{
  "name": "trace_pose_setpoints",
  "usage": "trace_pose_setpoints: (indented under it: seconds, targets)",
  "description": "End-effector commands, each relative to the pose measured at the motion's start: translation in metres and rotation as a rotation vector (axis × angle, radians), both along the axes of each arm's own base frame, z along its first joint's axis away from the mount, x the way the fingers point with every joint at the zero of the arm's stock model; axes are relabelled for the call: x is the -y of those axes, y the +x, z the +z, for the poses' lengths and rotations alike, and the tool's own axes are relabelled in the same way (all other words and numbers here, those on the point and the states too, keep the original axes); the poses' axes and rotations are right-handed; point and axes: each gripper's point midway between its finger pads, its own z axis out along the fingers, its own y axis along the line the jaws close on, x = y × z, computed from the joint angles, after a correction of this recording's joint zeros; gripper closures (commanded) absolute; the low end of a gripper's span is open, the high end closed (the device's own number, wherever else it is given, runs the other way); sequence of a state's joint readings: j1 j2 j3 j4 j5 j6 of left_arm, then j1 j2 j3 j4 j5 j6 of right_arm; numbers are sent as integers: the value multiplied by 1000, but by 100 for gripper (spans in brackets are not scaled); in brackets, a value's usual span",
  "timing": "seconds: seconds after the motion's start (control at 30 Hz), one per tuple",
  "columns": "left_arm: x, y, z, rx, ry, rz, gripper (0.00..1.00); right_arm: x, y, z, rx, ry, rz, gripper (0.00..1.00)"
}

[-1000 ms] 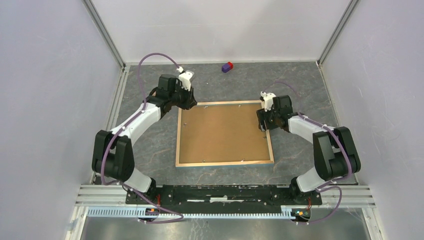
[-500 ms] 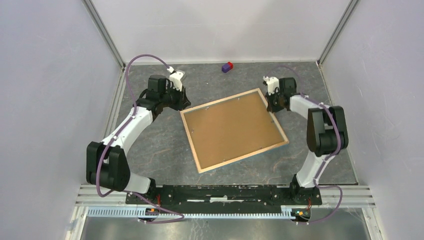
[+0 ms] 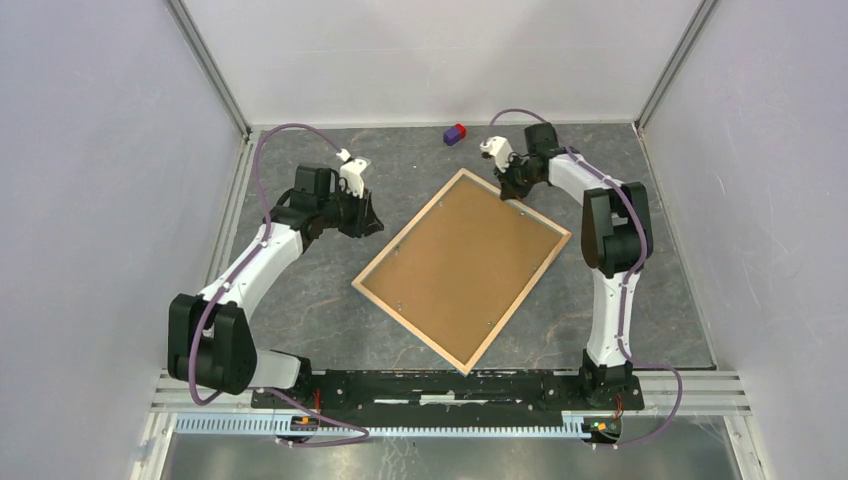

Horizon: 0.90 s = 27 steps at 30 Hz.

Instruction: Take the photo out of the frame

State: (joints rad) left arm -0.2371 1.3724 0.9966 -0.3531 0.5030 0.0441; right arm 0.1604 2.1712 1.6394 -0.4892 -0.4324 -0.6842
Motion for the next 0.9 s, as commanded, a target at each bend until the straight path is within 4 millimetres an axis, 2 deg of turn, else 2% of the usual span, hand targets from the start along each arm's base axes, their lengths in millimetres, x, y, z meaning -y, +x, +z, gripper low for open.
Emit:
trace_pose_setpoints:
  seconds: [0.0,0.07,0.1,0.13,0.2,0.27,0.37,0.4,0.43,0.5,0.6,0.73,0.87]
  targets:
    - [2,-14,8,-10,-41,-5,98,-58,14,35,125,64,165,91]
    - [0,-18,5,-20,-35,2,98,-66,31,61,180,114,103,72]
    - [-2,-19,4,-22,-30,6,98,-67,37,75,203,137,67,60]
    - [-3,-22,2,-23,-25,10,98,-67,43,90,225,154,24,53]
    - [-6,-25,1,-22,-15,19,98,-64,42,124,260,190,-43,45]
    - [-10,-29,0,-13,-3,29,98,-55,28,146,263,223,-142,38]
    - [-13,-34,-1,-6,0,48,98,-33,-17,161,231,277,-313,29]
    - [-14,-36,0,-16,-11,68,98,-25,-36,149,188,286,-383,25]
    - [-15,-36,0,-20,-16,82,98,-18,-52,155,192,307,-427,22]
    - [-17,-37,1,-33,-18,113,98,-5,-87,140,145,329,-520,17]
    - [-19,-35,7,-71,-36,171,98,8,-135,103,22,306,-594,13]
    - [-23,-37,13,-113,-66,256,98,16,-184,63,-155,226,-602,13]
    - [-23,-43,16,-123,-101,287,98,9,-221,33,-297,233,-575,13]
